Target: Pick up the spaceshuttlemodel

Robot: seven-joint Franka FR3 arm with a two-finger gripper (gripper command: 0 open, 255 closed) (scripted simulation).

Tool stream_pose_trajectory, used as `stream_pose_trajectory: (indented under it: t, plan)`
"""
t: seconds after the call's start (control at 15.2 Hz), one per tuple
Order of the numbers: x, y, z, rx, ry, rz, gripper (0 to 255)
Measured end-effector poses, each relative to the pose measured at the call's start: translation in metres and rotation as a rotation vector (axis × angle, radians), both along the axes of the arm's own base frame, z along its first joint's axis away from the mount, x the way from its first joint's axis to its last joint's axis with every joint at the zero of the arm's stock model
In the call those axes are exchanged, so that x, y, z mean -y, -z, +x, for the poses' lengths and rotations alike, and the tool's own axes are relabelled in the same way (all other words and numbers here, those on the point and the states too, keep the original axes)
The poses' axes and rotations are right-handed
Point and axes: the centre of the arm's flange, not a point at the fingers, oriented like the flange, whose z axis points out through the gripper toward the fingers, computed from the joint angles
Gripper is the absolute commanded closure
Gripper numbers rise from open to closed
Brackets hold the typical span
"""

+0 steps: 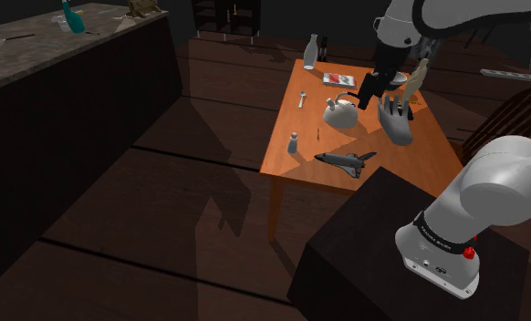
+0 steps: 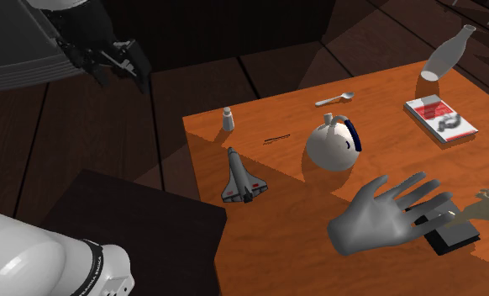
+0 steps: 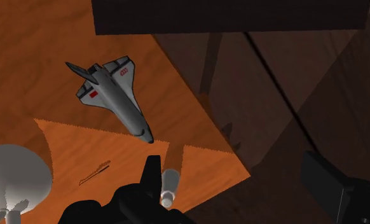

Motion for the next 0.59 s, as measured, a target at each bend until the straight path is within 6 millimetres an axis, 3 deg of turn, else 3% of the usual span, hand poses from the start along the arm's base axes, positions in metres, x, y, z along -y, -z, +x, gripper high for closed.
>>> stream_pose_trajectory:
  t: [0.59]
  plan:
    - [0.064, 0.099, 0.018, -0.026, -0.134, 0.011, 0]
